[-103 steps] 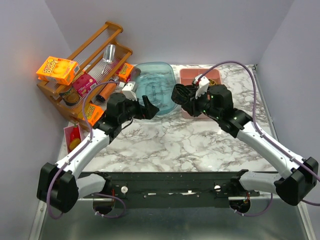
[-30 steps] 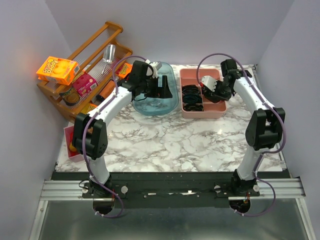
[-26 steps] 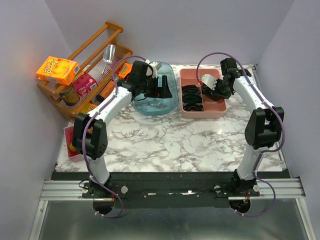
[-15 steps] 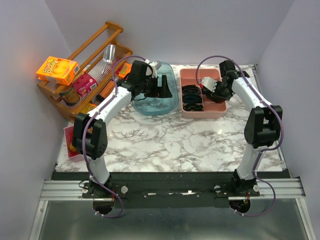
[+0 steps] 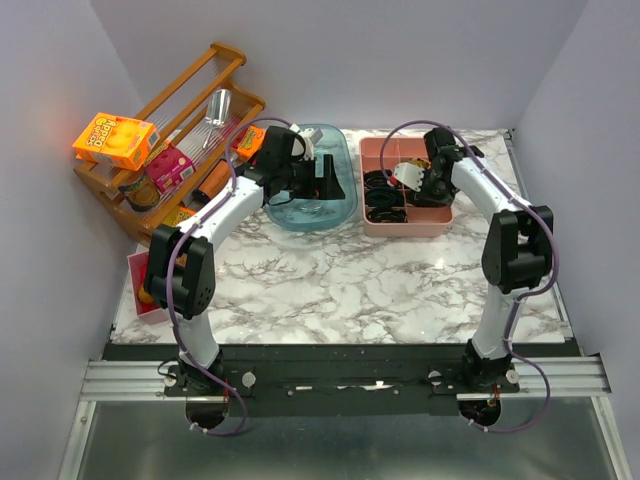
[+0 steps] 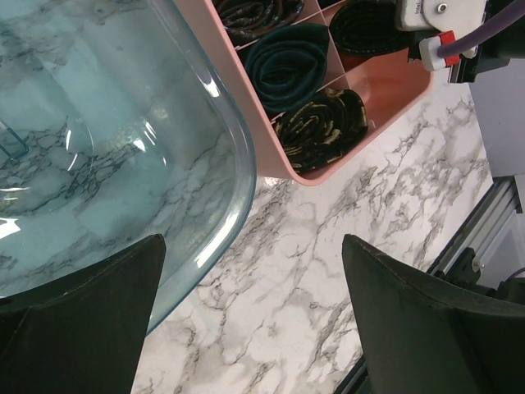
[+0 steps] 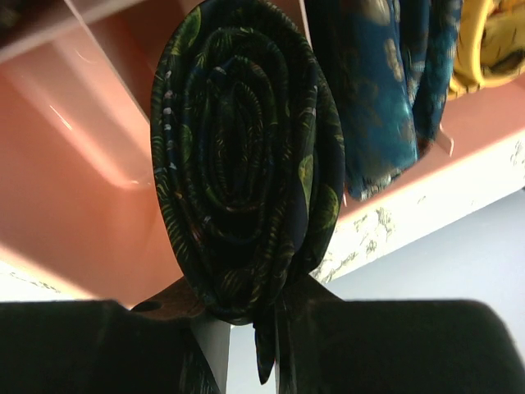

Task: Roll the ties
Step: Place the tie in the storage box.

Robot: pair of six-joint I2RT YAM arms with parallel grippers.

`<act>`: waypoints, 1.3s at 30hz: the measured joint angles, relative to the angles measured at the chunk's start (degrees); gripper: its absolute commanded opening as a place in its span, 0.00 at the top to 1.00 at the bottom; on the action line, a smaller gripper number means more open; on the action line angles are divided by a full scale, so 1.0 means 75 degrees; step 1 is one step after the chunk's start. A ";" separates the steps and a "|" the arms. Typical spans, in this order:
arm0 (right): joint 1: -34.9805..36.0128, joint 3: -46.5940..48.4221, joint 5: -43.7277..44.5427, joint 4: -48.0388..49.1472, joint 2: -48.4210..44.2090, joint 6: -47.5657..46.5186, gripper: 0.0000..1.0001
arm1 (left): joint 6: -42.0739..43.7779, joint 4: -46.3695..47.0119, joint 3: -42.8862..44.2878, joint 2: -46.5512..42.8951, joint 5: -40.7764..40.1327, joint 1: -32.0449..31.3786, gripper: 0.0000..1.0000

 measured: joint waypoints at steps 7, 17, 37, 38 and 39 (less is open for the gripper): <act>0.0364 0.0000 0.0344 0.0032 0.0108 0.0003 0.99 | -0.0076 0.0160 -0.0085 0.0000 0.0032 0.0029 0.01; 0.0615 -0.0003 0.0711 0.0044 0.0277 0.0117 0.99 | -0.0122 0.0300 -0.0172 0.0000 0.0055 0.0090 0.01; 0.0787 -0.0047 0.1055 0.0283 0.0274 0.0233 0.00 | -0.0256 0.0560 -0.0335 0.0000 0.0219 0.0152 0.01; 0.0790 -0.0050 0.1052 0.0291 0.0271 0.0233 0.00 | -0.0262 0.0571 -0.0353 0.0000 0.0219 0.0154 0.01; 0.0793 -0.0055 0.1052 0.0309 0.0259 0.0236 0.00 | -0.0262 0.0580 -0.0367 0.0000 0.0221 0.0157 0.01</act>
